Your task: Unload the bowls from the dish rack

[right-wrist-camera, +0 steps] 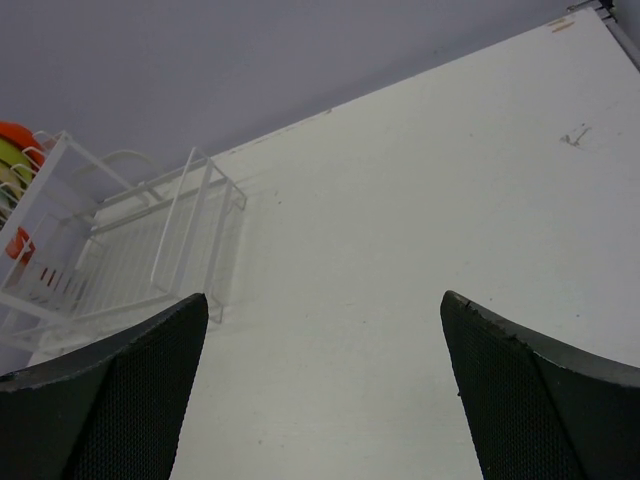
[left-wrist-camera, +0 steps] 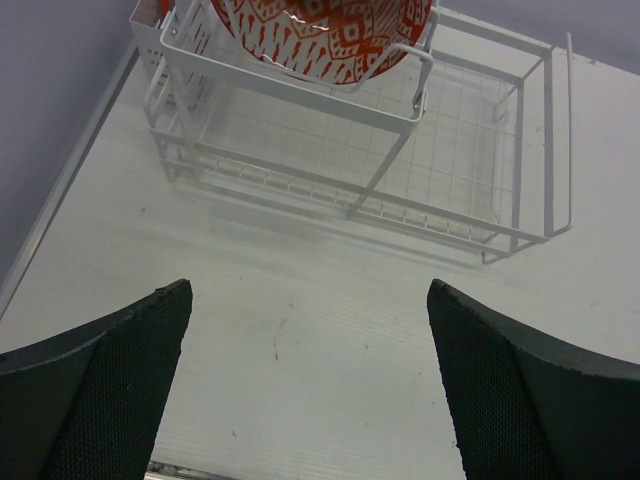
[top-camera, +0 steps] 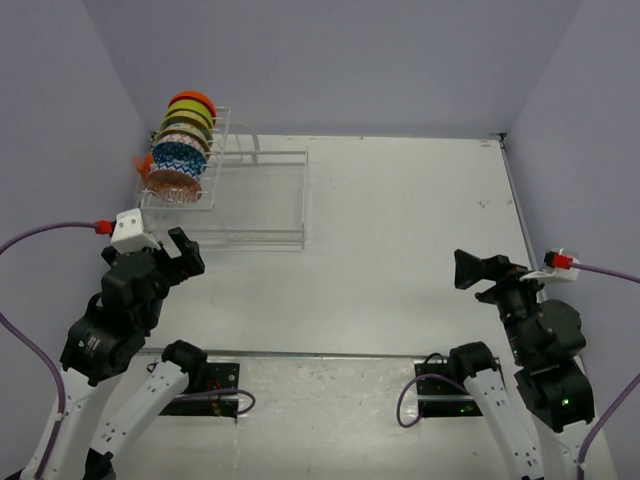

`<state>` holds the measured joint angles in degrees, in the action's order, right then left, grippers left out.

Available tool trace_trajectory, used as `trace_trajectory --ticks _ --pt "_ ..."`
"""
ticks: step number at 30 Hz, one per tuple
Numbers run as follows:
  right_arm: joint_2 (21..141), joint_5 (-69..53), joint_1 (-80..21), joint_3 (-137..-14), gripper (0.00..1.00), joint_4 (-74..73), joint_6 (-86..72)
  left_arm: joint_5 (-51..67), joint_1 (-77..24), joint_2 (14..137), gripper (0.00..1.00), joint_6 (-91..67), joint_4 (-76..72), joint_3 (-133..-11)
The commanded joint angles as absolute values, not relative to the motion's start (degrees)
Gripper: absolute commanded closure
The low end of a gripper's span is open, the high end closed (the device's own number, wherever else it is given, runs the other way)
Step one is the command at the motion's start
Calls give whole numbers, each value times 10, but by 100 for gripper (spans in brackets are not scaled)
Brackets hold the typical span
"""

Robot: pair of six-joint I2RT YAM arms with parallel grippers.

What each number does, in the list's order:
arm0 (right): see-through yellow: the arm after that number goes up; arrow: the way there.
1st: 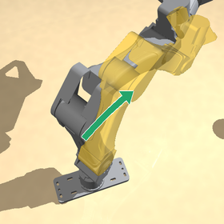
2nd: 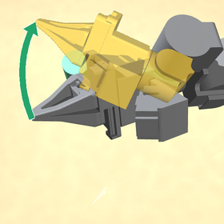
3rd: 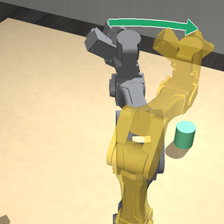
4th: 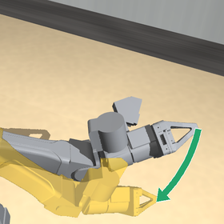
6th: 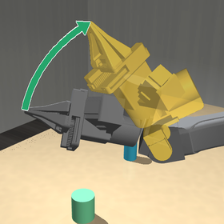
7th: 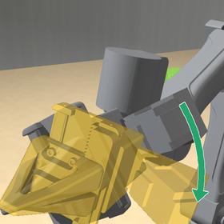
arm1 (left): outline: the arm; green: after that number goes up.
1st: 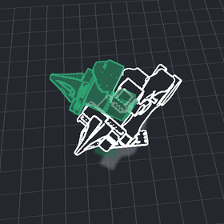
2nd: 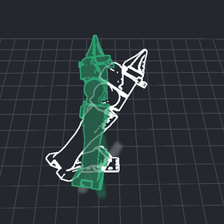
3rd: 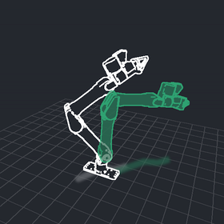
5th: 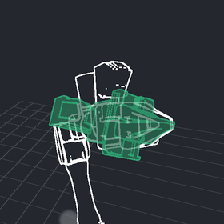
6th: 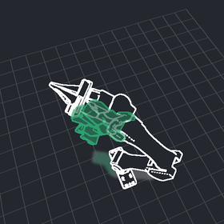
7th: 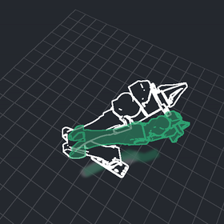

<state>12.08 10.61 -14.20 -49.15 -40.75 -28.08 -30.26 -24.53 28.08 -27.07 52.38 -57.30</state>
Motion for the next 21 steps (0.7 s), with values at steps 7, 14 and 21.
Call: trace_trajectory --ticks 7,14,21 --pt "119 82 -141 -484 1 -378 -302 -302 -247 287 0 -345 507 -580" --pt "120 21 -141 -460 1 -342 -332 -134 -247 265 0 -537 382 -533" --pt "121 4 -141 -472 1 -328 -336 -231 -247 285 0 -678 391 -575"
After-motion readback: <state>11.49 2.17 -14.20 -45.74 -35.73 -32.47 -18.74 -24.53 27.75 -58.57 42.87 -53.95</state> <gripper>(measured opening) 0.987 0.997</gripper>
